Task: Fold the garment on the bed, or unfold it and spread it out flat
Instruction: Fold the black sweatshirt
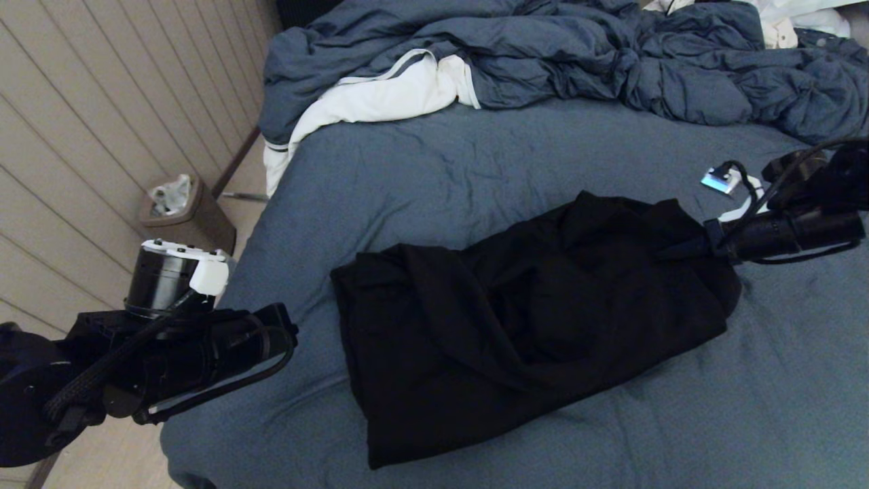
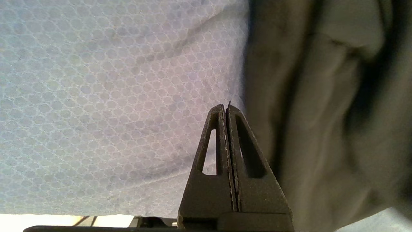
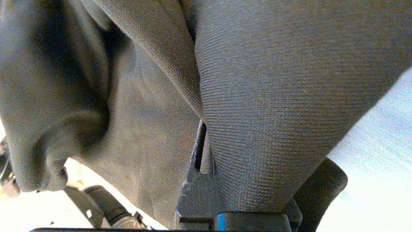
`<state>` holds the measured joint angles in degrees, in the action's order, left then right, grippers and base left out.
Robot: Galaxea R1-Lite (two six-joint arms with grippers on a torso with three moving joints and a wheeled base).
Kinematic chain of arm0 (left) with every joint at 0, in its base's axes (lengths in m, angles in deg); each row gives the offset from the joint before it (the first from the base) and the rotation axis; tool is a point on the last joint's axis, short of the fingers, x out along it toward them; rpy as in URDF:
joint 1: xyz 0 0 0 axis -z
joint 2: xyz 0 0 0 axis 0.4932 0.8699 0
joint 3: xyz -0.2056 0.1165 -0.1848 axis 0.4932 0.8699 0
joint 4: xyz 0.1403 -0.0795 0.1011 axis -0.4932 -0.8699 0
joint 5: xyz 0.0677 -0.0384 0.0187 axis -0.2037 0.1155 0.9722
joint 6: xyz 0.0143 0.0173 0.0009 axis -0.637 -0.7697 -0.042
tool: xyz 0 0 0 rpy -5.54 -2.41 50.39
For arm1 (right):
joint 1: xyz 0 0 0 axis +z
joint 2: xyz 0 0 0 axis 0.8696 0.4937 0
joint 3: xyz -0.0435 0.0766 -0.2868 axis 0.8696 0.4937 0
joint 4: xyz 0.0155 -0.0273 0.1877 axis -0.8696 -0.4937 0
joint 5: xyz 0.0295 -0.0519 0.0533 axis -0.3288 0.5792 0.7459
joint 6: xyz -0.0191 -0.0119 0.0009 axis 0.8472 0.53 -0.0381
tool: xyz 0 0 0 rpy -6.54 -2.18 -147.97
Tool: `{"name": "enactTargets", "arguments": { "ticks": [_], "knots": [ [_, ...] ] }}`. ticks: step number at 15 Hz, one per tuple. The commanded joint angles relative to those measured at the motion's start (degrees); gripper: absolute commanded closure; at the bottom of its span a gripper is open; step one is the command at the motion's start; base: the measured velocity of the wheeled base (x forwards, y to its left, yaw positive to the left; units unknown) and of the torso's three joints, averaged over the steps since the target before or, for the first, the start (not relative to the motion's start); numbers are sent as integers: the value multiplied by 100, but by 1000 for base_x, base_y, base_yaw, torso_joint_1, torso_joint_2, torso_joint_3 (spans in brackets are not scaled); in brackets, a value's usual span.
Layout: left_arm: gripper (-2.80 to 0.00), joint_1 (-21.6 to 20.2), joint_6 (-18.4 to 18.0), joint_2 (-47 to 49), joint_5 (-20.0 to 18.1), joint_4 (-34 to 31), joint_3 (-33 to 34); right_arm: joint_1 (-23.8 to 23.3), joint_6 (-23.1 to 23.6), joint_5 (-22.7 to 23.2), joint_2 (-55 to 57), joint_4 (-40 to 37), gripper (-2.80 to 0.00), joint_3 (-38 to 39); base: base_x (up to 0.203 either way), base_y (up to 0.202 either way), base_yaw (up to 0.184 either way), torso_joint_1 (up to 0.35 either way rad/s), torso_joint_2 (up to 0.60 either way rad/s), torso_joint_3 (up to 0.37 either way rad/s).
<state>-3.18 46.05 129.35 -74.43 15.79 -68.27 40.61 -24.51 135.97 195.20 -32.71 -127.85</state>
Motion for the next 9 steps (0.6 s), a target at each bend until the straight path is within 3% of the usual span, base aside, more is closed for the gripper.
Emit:
{"name": "enactTargets", "arguments": {
  "ticks": [1,5,9],
  "knots": [
    [0,0,24,-6,-4,13,-7,-330,20,13,-108,-13,0,0,0,0,0,0,0,0],
    [0,0,39,-9,-4,13,-7,-858,27,6,-214,12,0,-8,0,0,0,0,0,0],
    [0,0,42,-17,-4,13,-7,-761,-220,52,-868,-60,0,56,0,0,0,0,0,0]
  ]
}}
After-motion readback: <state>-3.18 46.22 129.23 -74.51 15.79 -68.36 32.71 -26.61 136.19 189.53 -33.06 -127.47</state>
